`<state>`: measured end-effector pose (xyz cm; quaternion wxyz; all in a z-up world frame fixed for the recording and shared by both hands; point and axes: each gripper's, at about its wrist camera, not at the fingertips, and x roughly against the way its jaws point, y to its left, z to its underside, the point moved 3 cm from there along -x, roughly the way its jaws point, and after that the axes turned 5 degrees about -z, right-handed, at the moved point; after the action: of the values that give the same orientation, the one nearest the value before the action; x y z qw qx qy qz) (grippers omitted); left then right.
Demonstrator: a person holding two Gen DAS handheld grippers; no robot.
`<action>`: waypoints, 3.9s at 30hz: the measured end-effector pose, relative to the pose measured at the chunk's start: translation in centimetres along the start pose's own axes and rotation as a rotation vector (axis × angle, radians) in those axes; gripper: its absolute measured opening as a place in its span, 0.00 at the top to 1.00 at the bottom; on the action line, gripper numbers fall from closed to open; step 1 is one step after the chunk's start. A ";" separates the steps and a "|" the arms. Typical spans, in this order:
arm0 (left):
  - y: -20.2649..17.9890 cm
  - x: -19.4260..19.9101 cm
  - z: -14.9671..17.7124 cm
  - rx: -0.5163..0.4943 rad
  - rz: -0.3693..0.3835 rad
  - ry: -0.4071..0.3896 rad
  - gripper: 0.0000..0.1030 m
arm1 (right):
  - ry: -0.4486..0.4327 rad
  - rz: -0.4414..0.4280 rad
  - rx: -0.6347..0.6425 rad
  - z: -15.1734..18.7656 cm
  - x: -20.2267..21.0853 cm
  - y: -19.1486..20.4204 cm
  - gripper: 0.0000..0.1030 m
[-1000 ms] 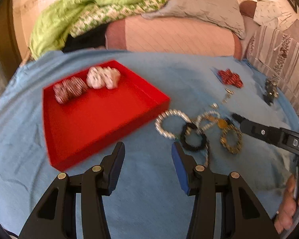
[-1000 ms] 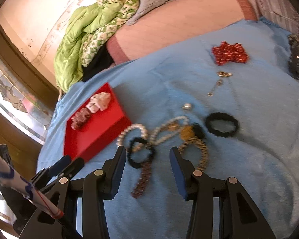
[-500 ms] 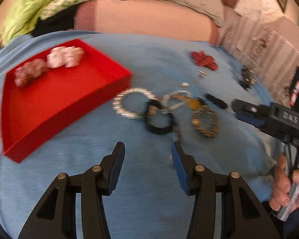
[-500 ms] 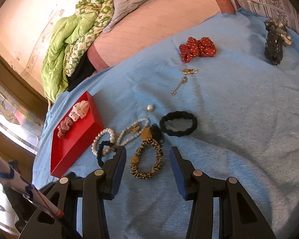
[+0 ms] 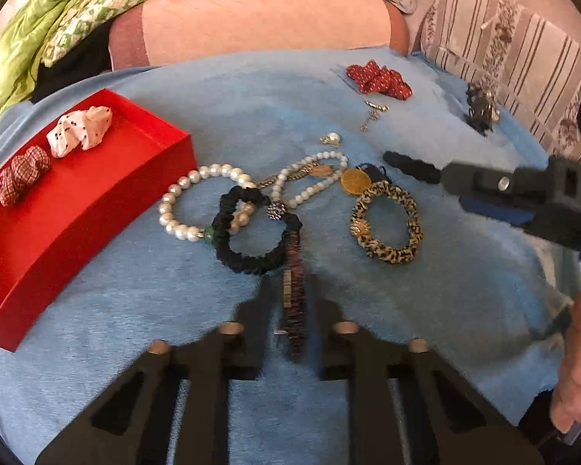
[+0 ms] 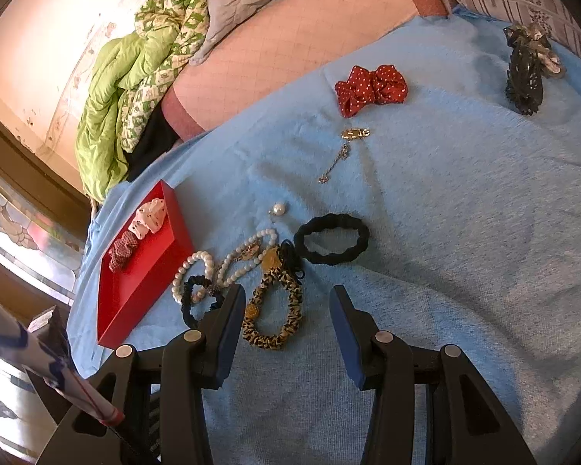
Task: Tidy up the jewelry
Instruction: 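Grasp the beaded strand with left gripper while right grasps leopard hair tie, then carry both held items over the red tray beside the scrunchies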
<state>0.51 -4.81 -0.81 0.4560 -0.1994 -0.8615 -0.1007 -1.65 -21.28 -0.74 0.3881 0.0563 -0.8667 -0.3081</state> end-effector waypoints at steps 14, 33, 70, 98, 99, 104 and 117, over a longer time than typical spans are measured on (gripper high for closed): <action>4.1 3.7 -0.4 0.043 -0.002 -0.106 0.92 | 0.110 0.148 0.162 1.3 -3.9 1.9 0.93; 5.1 4.1 -0.7 0.073 -0.021 -0.118 0.92 | -0.114 0.004 0.228 0.1 0.7 5.2 0.94; 6.6 4.6 -1.2 0.094 -0.039 -0.139 0.92 | -0.097 -0.040 0.264 1.0 0.0 7.1 0.94; 22.3 2.9 -4.4 0.405 -0.135 -0.121 0.92 | -0.023 -0.171 0.389 -1.7 -6.5 20.3 0.94; 22.6 2.7 -4.4 0.406 -0.134 -0.114 0.92 | -0.015 -0.172 0.394 -1.8 -7.2 20.8 0.94; 23.3 1.4 -4.9 0.409 -0.128 -0.077 0.92 | 0.038 -0.183 0.392 -2.8 -11.0 23.3 0.94; 26.4 -0.5 -5.7 0.462 -0.130 -0.035 0.92 | 0.124 -0.142 0.394 -4.7 -19.4 26.8 0.94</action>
<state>16.50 16.80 1.74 0.4669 -0.0355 -0.8805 0.0733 18.90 4.48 4.78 0.3993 0.2108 -0.8787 -0.1551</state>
